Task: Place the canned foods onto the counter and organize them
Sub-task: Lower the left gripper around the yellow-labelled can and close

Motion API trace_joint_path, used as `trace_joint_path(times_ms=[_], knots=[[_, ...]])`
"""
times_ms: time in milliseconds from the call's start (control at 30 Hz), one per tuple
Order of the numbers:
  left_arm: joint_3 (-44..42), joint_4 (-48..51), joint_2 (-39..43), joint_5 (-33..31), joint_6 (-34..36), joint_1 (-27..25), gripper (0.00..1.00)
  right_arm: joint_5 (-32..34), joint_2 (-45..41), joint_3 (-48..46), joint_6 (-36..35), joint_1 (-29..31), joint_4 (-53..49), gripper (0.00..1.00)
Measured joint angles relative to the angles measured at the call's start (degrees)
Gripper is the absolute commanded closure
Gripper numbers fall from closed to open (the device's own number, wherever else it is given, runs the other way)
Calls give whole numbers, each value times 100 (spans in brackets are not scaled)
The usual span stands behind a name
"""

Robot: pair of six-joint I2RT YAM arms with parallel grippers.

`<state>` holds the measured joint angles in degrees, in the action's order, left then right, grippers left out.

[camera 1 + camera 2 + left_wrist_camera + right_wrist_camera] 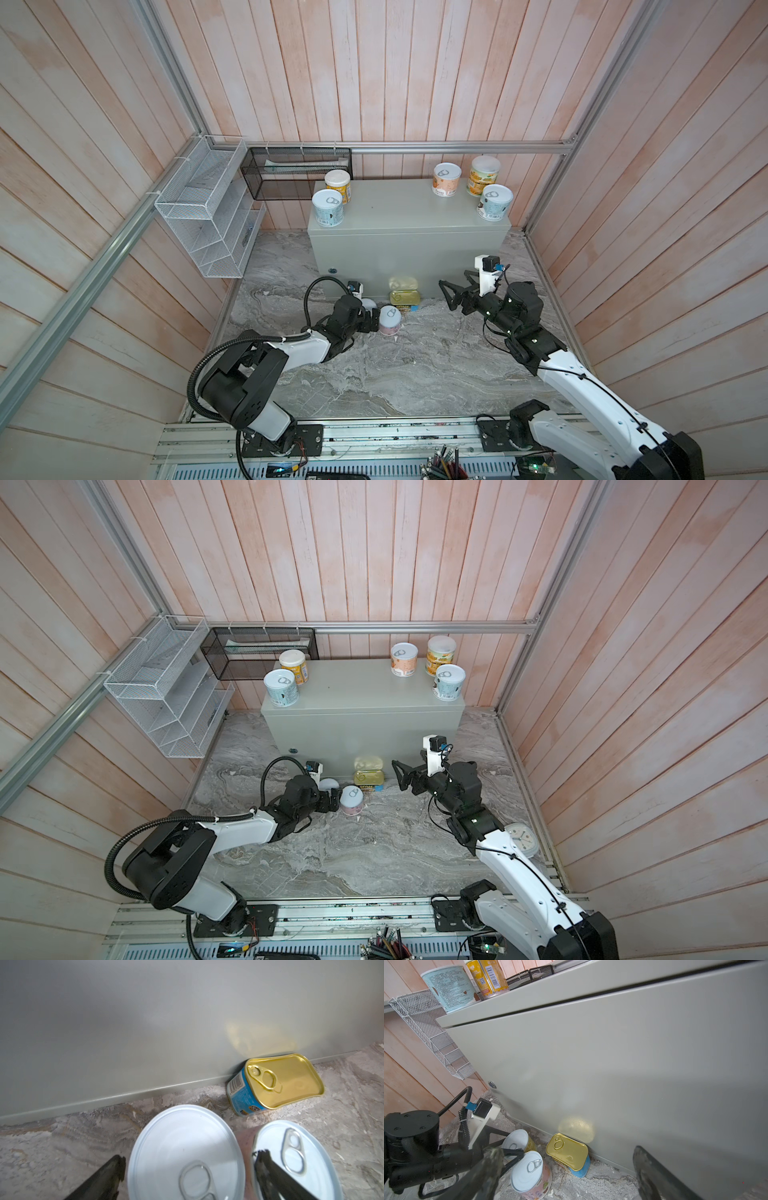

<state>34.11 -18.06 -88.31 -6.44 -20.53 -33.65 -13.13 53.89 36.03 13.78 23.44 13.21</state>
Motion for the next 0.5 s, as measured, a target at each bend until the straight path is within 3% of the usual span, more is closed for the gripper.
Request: trace_joint_path(times_ms=[500], knots=[[-341,33,446,-214,-50,0,0,-4,48,-2,17,0,26,3]])
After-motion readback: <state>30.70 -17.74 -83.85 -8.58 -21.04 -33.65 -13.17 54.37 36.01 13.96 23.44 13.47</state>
